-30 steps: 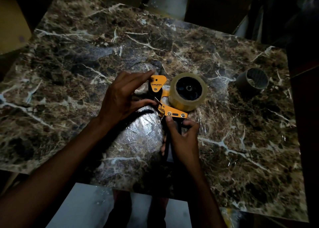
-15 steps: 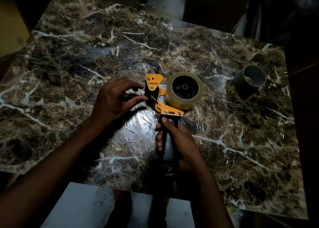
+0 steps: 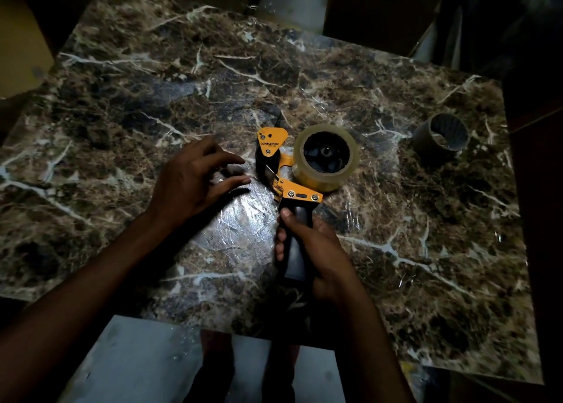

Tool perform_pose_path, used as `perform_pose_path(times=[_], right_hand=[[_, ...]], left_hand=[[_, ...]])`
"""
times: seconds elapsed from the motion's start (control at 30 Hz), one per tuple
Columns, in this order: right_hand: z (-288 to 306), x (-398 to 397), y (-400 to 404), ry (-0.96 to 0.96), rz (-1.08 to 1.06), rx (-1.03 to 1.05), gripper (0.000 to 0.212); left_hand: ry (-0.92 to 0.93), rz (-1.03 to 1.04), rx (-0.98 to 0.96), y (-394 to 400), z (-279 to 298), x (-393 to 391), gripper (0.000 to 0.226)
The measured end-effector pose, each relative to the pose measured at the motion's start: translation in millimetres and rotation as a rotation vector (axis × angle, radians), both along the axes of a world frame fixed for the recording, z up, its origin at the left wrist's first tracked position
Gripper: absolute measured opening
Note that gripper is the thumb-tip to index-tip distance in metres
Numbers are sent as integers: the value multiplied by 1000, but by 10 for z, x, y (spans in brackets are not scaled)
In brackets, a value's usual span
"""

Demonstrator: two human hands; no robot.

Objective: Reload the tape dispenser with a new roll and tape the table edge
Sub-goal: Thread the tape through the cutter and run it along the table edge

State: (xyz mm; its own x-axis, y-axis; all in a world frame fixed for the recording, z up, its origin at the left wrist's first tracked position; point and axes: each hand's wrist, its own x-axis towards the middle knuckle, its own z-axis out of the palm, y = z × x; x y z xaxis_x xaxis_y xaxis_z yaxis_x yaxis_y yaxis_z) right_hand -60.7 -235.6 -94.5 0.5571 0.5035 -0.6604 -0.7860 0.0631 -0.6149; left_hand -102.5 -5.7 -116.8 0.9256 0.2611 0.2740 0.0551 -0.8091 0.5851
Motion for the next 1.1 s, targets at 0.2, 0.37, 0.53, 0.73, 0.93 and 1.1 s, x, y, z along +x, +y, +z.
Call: perform_pose_path(times=[0.2, 0.37, 0.53, 0.73, 0.93, 1.1], right_hand=[[48, 41, 1, 117, 81, 198, 15], [-22, 42, 24, 98, 48, 196, 22], [-69, 16, 35, 48, 59, 136, 32], [-94, -20, 53, 39, 14, 134, 27], [-104, -23, 50, 4, 44, 93, 24], [-102, -19, 40, 13, 43, 101, 22]], left_hand=[[9, 12, -14, 12, 25, 4, 40], [21, 21, -28, 8, 20, -2, 41], [25, 23, -30, -4, 16, -27, 39], [26, 88, -20, 13, -33, -31, 44], [16, 92, 14, 32, -7, -12, 43], [-11, 2, 198, 41, 4, -51, 33]])
